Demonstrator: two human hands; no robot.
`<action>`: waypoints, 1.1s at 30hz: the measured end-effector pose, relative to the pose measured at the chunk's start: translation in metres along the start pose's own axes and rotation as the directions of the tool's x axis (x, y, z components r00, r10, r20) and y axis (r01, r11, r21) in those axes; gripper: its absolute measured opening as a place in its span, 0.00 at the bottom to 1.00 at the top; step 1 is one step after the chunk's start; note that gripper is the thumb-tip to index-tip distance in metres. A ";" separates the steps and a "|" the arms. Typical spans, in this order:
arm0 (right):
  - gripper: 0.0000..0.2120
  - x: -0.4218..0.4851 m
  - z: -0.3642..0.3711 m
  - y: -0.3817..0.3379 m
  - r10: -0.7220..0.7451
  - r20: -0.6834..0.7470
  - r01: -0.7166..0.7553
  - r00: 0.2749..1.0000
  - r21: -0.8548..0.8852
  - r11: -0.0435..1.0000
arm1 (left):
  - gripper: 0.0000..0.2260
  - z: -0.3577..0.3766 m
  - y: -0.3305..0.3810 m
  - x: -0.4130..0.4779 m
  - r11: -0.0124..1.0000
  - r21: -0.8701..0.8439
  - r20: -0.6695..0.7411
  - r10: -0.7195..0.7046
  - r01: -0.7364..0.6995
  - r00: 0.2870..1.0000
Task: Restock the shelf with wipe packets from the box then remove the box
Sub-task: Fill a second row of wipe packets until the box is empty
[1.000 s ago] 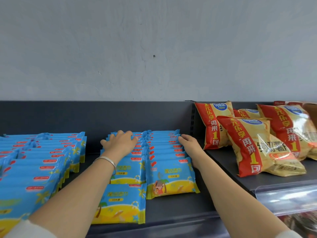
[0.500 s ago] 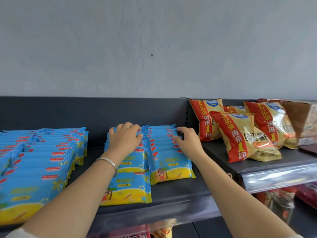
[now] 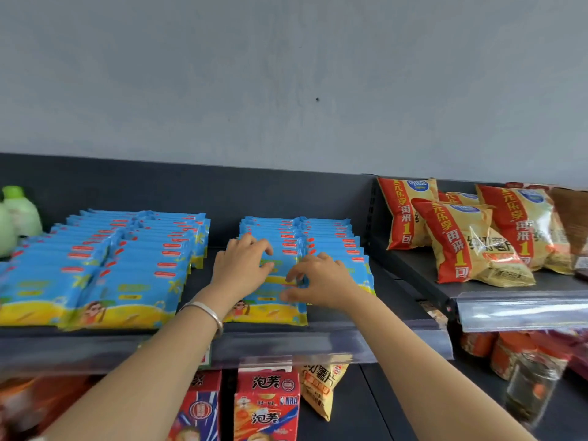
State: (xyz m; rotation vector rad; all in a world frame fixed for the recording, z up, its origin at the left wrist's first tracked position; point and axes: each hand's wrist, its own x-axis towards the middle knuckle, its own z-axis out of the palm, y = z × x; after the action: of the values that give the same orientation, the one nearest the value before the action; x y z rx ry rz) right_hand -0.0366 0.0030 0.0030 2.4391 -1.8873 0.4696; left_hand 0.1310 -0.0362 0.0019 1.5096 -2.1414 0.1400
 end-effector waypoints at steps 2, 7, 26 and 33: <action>0.29 -0.006 -0.001 -0.007 -0.011 0.084 0.016 0.996 -0.062 0.998 | 0.13 -0.002 -0.003 -0.012 0.998 -0.011 0.029 -0.069 0.070 0.997; 0.35 -0.009 -0.003 -0.018 0.012 0.212 0.021 0.977 -0.156 0.987 | 0.17 -0.004 -0.004 -0.034 0.959 -0.105 0.216 -0.236 0.262 0.948; 0.34 0.014 0.011 -0.019 -0.060 -0.149 -0.001 0.987 -0.381 0.925 | 0.35 0.015 -0.016 -0.028 0.968 -0.191 0.090 -0.150 0.164 0.985; 0.33 0.024 0.023 -0.023 -0.084 -0.321 -0.070 0.943 -0.441 0.895 | 0.38 0.022 -0.021 -0.013 0.922 -0.359 -0.010 -0.156 0.142 0.988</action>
State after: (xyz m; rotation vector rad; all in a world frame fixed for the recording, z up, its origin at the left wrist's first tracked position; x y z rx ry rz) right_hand -0.0047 -0.0182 -0.0088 1.9286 -1.6249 0.3652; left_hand 0.1456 -0.0405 -0.0271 1.4300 -1.8858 -0.2609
